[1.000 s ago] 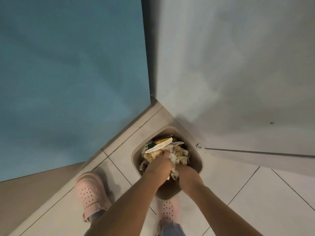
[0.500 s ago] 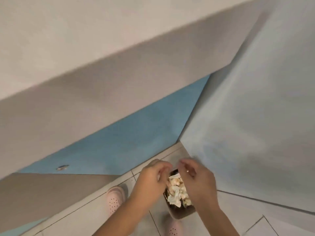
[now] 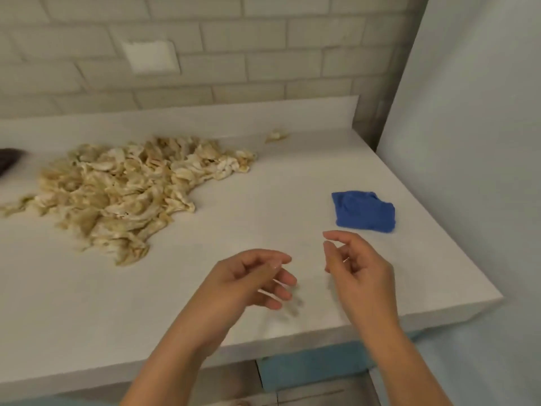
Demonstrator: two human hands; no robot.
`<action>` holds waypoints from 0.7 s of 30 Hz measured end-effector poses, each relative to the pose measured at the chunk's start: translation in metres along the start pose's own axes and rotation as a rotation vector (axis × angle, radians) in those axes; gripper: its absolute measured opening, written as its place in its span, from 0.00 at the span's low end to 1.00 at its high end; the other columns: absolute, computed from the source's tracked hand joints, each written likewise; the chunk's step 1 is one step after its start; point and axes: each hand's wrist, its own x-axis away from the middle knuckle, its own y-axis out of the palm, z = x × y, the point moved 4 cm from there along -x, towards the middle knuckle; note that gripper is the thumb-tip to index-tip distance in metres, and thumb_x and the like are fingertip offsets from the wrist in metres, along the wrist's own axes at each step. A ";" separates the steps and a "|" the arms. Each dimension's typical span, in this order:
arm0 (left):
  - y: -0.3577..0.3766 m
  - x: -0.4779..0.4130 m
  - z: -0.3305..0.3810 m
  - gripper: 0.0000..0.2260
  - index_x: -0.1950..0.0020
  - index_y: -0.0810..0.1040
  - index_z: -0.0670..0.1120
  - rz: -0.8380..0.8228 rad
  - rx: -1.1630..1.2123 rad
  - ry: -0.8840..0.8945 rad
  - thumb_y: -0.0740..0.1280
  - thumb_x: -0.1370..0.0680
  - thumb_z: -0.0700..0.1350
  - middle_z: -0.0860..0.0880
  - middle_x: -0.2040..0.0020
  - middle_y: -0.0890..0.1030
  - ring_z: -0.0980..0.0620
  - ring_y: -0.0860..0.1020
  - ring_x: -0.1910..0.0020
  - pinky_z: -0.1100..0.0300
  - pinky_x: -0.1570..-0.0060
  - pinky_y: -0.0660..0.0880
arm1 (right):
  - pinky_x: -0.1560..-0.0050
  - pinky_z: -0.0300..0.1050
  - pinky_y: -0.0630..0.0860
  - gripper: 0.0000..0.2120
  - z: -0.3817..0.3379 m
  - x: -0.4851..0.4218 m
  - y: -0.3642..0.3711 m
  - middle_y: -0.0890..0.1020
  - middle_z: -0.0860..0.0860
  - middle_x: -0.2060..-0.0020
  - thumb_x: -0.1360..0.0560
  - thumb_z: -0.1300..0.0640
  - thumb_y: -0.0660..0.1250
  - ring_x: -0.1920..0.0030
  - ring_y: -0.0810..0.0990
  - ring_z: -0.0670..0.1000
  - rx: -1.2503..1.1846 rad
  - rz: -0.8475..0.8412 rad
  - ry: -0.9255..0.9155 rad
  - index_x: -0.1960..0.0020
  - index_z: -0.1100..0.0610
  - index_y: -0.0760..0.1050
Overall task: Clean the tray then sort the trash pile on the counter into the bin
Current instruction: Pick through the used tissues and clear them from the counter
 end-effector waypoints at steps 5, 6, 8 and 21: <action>-0.083 -0.033 0.052 0.08 0.49 0.82 0.44 0.210 0.055 0.054 0.63 0.22 0.41 0.44 0.54 0.84 0.48 0.81 0.57 0.54 0.54 0.77 | 0.62 0.49 0.79 0.09 -0.035 -0.055 0.046 0.80 0.47 0.66 0.25 0.55 0.68 0.65 0.79 0.50 -0.017 -0.110 0.003 0.52 0.40 0.78; -0.095 -0.043 0.059 0.08 0.48 0.81 0.44 0.210 0.084 0.041 0.63 0.21 0.41 0.44 0.54 0.84 0.48 0.81 0.57 0.54 0.54 0.77 | 0.61 0.49 0.79 0.09 -0.038 -0.067 0.055 0.80 0.47 0.66 0.25 0.56 0.68 0.64 0.79 0.50 -0.020 -0.117 -0.002 0.52 0.41 0.78; -0.120 -0.064 0.067 0.08 0.48 0.81 0.43 0.228 0.102 0.027 0.63 0.21 0.41 0.44 0.55 0.84 0.48 0.81 0.57 0.54 0.54 0.78 | 0.59 0.44 0.78 0.09 -0.042 -0.089 0.075 0.79 0.48 0.66 0.26 0.56 0.69 0.64 0.78 0.48 -0.017 -0.122 -0.021 0.52 0.41 0.78; -0.172 -0.213 0.064 0.12 0.45 0.77 0.50 0.319 -0.729 0.222 0.72 0.27 0.49 0.53 0.52 0.79 0.56 0.76 0.53 0.66 0.56 0.71 | 0.47 0.36 0.68 0.16 0.000 -0.238 0.164 0.74 0.50 0.46 0.26 0.55 0.69 0.45 0.75 0.48 0.388 -0.168 -0.077 0.38 0.51 0.75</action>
